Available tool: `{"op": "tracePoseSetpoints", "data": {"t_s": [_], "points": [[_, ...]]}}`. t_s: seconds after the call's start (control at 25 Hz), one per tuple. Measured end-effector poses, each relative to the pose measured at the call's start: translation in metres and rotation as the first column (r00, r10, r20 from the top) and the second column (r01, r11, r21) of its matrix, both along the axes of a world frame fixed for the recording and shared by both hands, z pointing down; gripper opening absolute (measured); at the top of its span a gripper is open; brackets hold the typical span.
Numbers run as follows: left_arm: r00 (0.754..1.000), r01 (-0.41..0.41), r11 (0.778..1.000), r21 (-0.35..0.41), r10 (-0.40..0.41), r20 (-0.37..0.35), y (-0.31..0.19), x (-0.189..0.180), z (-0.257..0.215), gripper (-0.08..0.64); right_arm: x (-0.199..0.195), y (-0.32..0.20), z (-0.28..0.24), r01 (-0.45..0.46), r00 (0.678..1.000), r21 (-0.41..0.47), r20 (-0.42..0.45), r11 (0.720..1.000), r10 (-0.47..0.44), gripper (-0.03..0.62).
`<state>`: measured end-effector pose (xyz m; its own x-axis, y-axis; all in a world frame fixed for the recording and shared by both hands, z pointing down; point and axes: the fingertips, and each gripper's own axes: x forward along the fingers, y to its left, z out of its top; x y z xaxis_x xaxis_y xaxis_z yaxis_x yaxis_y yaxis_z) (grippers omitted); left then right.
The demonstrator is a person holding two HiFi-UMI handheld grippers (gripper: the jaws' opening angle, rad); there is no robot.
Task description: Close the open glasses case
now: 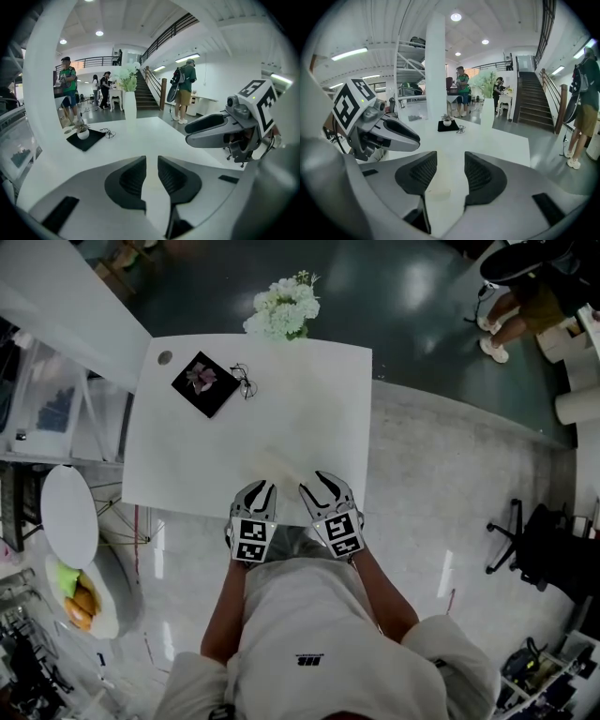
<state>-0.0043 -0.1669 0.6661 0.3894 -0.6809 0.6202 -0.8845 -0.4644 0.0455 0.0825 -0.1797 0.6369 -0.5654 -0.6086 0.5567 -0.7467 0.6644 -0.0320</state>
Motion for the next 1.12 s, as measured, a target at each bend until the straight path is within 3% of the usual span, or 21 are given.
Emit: {"op": "tracePoseSetpoints", "data": {"t_s": [0.32, 0.44, 1.12], "points": [[1.0, -0.019, 0.989, 0.144, 0.02, -0.005, -0.017, 0.007, -0.062, 0.092, 0.006, -0.003, -0.045, -0.038, 0.999, 0.083, 0.037, 0.996, 0.035, 0.184], [0.999, -0.029, 0.984, 0.177, 0.032, -0.015, -0.021, 0.006, -0.077, 0.125, 0.005, -0.005, -0.055, -0.043, 0.998, 0.099, 0.045, 0.994, 0.039, 0.183], [0.985, -0.152, 0.965, 0.214, 0.166, -0.049, -0.079, -0.017, -0.082, 0.144, -0.015, -0.06, -0.059, -0.198, 0.98, 0.104, 0.037, 0.975, 0.196, 0.171]]}}
